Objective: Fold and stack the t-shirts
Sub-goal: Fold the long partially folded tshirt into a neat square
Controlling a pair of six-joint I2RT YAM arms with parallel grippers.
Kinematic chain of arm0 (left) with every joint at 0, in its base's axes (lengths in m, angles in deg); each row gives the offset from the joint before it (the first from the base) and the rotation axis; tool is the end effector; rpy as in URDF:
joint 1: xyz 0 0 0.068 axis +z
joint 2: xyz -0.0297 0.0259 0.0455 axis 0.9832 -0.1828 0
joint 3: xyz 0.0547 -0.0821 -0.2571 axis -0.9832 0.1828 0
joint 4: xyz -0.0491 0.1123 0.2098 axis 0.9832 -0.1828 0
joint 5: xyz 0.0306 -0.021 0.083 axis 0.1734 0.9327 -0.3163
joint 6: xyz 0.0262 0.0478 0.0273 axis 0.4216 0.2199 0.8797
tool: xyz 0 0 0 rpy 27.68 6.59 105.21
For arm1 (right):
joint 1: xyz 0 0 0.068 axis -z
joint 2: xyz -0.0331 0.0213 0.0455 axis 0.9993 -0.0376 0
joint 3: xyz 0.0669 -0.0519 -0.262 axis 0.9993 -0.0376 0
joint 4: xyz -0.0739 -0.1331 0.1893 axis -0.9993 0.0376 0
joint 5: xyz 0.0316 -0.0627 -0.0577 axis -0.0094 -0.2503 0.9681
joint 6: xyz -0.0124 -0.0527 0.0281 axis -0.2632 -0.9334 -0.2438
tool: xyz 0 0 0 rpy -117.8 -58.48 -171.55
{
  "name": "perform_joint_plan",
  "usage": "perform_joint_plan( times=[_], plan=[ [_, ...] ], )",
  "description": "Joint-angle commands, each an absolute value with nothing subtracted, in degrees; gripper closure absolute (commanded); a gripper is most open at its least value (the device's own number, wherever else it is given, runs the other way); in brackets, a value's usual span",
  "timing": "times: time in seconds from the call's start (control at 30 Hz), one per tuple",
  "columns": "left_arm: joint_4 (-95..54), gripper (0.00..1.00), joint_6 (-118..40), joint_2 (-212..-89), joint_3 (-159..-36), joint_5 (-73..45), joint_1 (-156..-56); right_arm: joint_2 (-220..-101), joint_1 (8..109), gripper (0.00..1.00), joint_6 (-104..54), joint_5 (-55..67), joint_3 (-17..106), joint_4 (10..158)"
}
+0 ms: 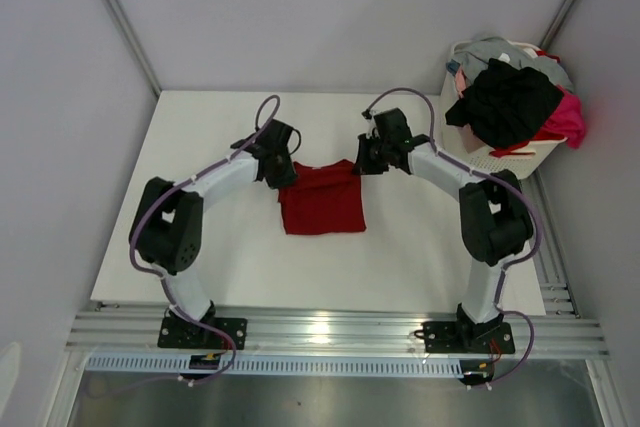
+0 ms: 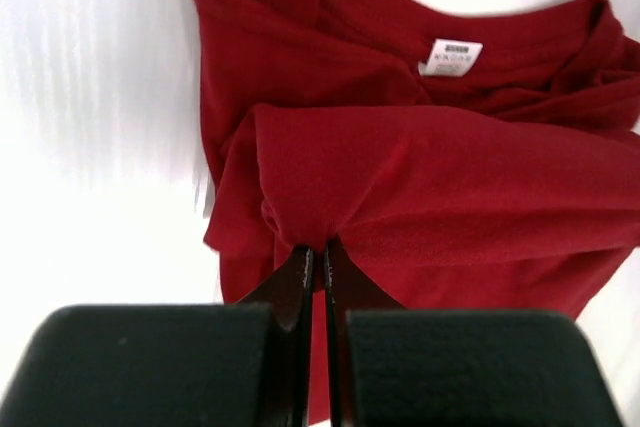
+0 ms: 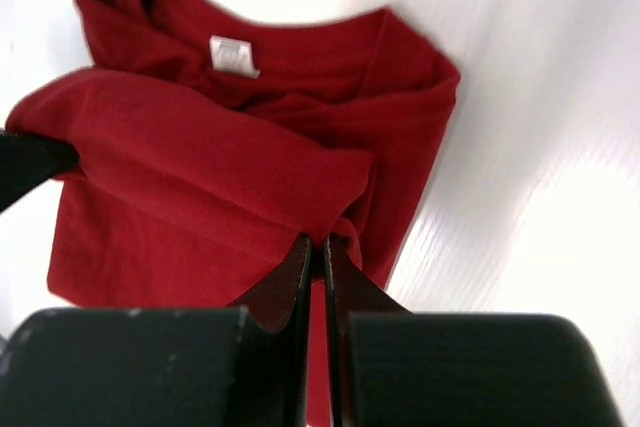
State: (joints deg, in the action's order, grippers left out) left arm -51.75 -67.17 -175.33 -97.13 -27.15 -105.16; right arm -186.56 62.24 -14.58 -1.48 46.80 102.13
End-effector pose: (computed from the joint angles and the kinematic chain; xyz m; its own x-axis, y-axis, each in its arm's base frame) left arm 0.3247 -0.1516 0.2175 -0.8399 -0.2980 -0.4535 -0.1869 0.9435 -0.2738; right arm 0.3601 0.1854 0.2244 -0.8038 -0.0666 -0.5912 -0.3497 0.8568 0.3789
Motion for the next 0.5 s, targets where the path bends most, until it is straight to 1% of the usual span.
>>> perform_joint_plan(
  times=[0.0, 0.03, 0.1, 0.2, 0.23, 0.3, 0.33, 0.37, 0.4, 0.43, 0.47],
  plan=[
    [-51.54, 0.99, -67.27, -178.24, -102.15, -25.85, -103.55, -191.03, 63.06, 1.00, -16.83, -1.94, 52.97, 102.32],
    [-51.89, 0.99, -67.36, -179.90, -103.20, -25.68, -102.94, -193.40, 63.15, 1.00, -16.91, -2.12, 55.34, 102.58],
    [-52.07, 0.95, -67.45, -181.23, -104.61, -25.06, -102.24, -195.69, 63.59, 1.00, -17.18, -2.90, 57.81, 104.07],
    [-51.20, 0.93, -67.10, -181.68, -104.53, -24.71, -100.65, -198.51, 63.68, 0.99, -17.97, -3.78, 61.24, 103.82],
    [-50.67, 0.86, -67.01, -181.50, -104.44, -24.62, -99.78, -199.04, 63.68, 0.98, -17.88, -4.05, 62.29, 103.82],
    [-50.31, 0.76, -67.01, -180.89, -104.79, -24.18, -98.90, -200.71, 63.68, 0.89, -17.36, -4.14, 66.07, 103.64],
    [-50.23, 0.37, -66.92, -180.71, -104.88, -23.75, -97.94, -201.32, 63.76, 0.82, -17.18, -4.66, 67.65, 104.25],
    [-50.40, 0.15, -66.92, -180.19, -105.32, -23.57, -97.66, -202.90, 63.68, 0.52, -17.18, -5.01, 69.58, 105.04],
    [-50.75, 0.08, -66.58, -179.75, -105.67, -23.22, -97.31, -203.70, 63.68, 0.42, -17.27, -5.37, 74.04, 106.26],
    [-50.93, 0.01, -66.05, -179.14, -105.76, -23.04, -97.05, -204.31, 63.59, 0.34, -17.35, -5.54, 76.17, 108.63],
    [-51.02, 0.01, -64.48, -177.30, -106.11, -23.04, -97.05, -204.58, 63.50, 0.19, -17.44, -5.81, 79.67, 109.61]
  ],
)
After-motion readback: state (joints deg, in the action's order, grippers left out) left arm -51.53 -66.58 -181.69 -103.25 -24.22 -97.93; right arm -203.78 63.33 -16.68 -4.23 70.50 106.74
